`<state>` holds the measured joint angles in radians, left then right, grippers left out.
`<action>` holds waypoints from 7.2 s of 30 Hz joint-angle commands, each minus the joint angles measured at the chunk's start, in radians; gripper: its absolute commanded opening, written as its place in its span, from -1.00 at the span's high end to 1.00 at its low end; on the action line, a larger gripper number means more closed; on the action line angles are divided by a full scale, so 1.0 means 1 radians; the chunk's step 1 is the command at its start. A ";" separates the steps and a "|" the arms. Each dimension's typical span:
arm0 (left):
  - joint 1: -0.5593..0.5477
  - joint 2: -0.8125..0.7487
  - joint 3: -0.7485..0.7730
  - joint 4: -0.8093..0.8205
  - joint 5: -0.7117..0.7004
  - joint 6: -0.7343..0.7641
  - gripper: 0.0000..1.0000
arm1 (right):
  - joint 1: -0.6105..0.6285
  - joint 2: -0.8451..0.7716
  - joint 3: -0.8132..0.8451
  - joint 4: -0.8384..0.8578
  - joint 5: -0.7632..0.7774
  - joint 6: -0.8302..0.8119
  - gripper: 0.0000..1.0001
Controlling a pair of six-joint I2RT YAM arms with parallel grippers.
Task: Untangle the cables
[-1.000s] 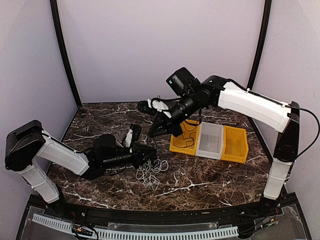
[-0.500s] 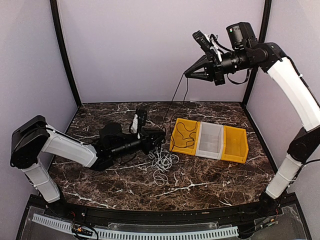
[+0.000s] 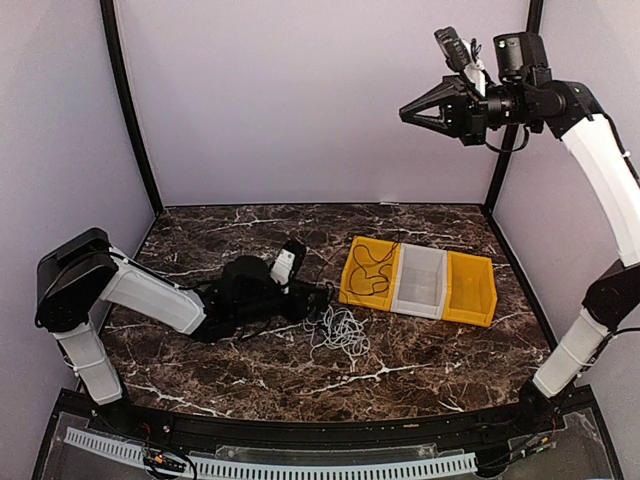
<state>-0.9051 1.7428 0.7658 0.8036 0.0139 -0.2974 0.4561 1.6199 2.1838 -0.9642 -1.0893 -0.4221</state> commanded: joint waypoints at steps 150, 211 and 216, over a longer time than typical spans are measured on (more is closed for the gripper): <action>0.080 -0.614 -0.372 0.108 0.395 -0.061 -0.20 | 0.485 0.244 -0.021 0.086 0.308 -0.038 1.00; 0.015 -0.651 -0.344 -0.078 0.220 0.037 -0.19 | 0.504 0.252 -0.066 0.048 0.404 -0.088 1.00; 0.015 -0.619 -0.332 -0.056 0.183 0.055 0.35 | 0.504 0.242 -0.071 0.051 0.404 -0.087 1.00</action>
<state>-0.8867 1.1175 0.4103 0.6922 0.2256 -0.2569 0.9512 1.8717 2.1052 -0.9226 -0.6830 -0.5037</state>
